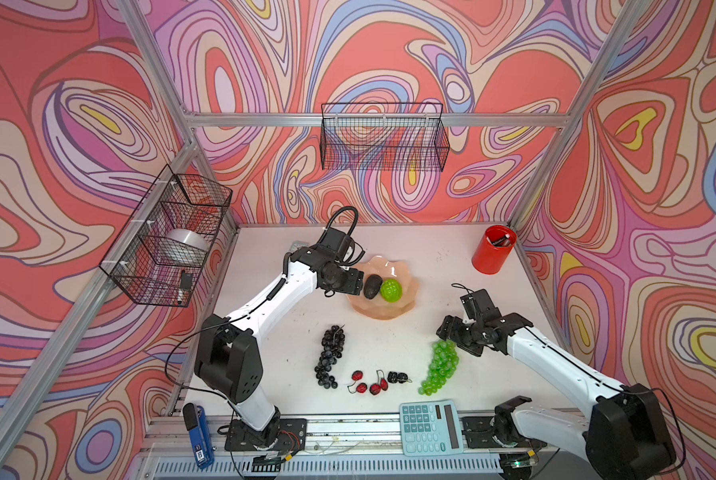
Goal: Place and organize the fake fruits in the fruit bowl
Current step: 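Move the right gripper over the green grape bunch and grasp its stem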
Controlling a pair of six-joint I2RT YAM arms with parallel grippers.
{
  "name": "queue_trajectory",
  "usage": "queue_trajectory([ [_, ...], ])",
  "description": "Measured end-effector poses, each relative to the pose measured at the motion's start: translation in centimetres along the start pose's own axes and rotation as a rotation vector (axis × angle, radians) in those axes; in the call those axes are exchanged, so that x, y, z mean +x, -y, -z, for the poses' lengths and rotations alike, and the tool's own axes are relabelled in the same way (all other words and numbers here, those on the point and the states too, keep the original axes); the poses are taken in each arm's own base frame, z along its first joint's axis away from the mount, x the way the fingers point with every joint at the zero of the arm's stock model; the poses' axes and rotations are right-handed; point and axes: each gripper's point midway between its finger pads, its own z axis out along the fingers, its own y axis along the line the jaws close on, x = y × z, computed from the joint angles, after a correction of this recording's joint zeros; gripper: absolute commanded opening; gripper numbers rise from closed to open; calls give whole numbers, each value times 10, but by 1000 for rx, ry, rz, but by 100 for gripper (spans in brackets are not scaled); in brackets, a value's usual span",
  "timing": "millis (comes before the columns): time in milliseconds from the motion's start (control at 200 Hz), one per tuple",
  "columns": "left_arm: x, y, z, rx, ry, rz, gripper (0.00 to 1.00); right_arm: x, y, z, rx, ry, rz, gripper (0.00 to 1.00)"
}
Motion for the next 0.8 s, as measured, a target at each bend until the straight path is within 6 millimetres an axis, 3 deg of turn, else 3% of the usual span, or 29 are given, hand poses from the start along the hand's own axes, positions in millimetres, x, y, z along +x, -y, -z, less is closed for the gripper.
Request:
queue_trajectory([
  [160,1,-1,0,-5,-2,0,76,-7,-3,-16,1,-1,-5,80],
  [396,1,-2,0,-9,-5,1,76,-17,-10,-21,-23,31,12,77],
  [581,1,-2,0,-13,-5,1,76,-18,-9,-26,-19,27,27,67],
  [796,2,-4,0,-22,-5,1,76,-19,-11,-27,-24,28,41,48],
])
